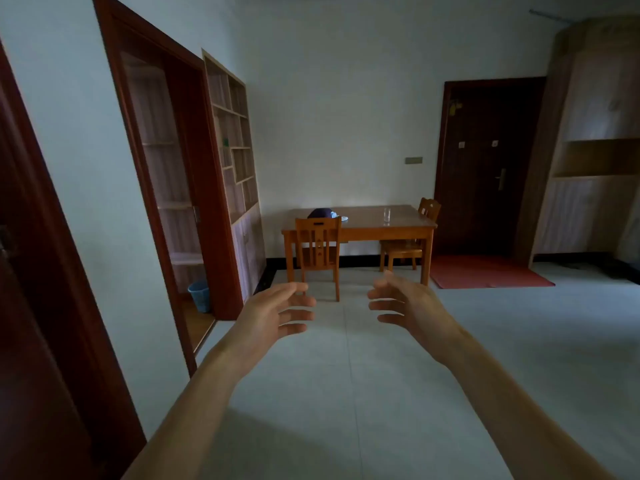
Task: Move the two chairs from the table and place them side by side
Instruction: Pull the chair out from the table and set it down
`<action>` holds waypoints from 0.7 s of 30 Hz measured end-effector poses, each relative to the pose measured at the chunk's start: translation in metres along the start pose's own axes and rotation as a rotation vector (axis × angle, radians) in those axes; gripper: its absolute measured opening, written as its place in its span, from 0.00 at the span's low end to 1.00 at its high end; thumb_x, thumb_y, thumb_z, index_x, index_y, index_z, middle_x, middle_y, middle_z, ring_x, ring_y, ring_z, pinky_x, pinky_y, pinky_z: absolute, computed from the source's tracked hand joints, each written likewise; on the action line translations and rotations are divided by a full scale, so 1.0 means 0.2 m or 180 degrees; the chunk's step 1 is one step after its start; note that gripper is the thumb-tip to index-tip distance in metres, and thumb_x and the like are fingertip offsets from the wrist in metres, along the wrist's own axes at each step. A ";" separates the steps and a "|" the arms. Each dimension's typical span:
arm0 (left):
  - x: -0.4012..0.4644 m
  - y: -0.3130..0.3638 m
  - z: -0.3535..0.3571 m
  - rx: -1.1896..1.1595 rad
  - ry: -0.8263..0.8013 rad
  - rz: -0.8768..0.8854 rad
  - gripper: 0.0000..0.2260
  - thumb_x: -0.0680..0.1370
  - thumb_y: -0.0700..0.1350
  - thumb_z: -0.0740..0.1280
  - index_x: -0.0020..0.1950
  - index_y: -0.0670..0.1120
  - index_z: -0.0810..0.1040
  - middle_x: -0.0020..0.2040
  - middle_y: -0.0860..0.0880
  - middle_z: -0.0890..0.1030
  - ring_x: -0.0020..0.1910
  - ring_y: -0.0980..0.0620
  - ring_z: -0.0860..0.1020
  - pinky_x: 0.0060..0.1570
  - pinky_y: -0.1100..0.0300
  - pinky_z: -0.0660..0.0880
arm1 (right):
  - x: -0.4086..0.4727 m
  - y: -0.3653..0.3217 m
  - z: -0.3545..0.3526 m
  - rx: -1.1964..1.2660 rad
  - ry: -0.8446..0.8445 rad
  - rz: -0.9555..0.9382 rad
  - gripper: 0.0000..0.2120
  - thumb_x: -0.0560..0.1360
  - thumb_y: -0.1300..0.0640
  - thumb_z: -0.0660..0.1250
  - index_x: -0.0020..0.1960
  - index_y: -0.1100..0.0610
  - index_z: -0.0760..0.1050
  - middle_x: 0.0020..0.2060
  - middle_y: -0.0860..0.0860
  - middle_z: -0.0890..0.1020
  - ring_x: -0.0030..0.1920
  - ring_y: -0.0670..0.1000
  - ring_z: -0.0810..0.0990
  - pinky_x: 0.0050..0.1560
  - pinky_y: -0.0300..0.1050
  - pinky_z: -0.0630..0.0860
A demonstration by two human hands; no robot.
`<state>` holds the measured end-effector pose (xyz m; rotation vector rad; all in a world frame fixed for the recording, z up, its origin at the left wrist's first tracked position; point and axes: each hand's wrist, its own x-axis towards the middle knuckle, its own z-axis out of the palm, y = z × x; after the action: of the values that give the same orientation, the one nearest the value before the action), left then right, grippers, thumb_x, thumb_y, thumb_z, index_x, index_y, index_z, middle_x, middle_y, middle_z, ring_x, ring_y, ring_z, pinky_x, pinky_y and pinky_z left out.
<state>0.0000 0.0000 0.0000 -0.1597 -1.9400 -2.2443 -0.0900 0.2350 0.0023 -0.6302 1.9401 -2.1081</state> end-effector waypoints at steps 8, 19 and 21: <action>0.67 -0.12 -0.08 0.0348 -0.0040 0.0089 0.14 0.71 0.54 0.67 0.51 0.49 0.82 0.45 0.47 0.84 0.45 0.48 0.82 0.39 0.60 0.79 | 0.63 0.12 -0.17 -0.0031 -0.0012 -0.0027 0.14 0.76 0.47 0.60 0.47 0.56 0.79 0.44 0.53 0.83 0.48 0.53 0.81 0.47 0.46 0.75; 1.91 -0.26 -0.42 0.0225 0.0143 0.0098 0.17 0.69 0.53 0.66 0.53 0.46 0.80 0.44 0.46 0.84 0.43 0.48 0.83 0.38 0.59 0.80 | 1.92 0.28 -0.38 0.0029 -0.0102 -0.0070 0.13 0.75 0.47 0.62 0.44 0.54 0.81 0.41 0.51 0.84 0.45 0.51 0.82 0.45 0.45 0.76; 2.12 -0.32 -0.52 0.0208 0.0159 0.0095 0.18 0.69 0.54 0.66 0.53 0.45 0.79 0.44 0.46 0.84 0.43 0.48 0.82 0.38 0.59 0.79 | 2.15 0.35 -0.38 0.0040 -0.0075 -0.0033 0.13 0.75 0.47 0.62 0.43 0.54 0.81 0.40 0.50 0.85 0.44 0.50 0.83 0.43 0.44 0.75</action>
<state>-0.4249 -0.1195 0.0040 -0.1222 -1.9690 -2.1423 -0.5151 0.1110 0.0030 -0.6612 1.9137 -2.1079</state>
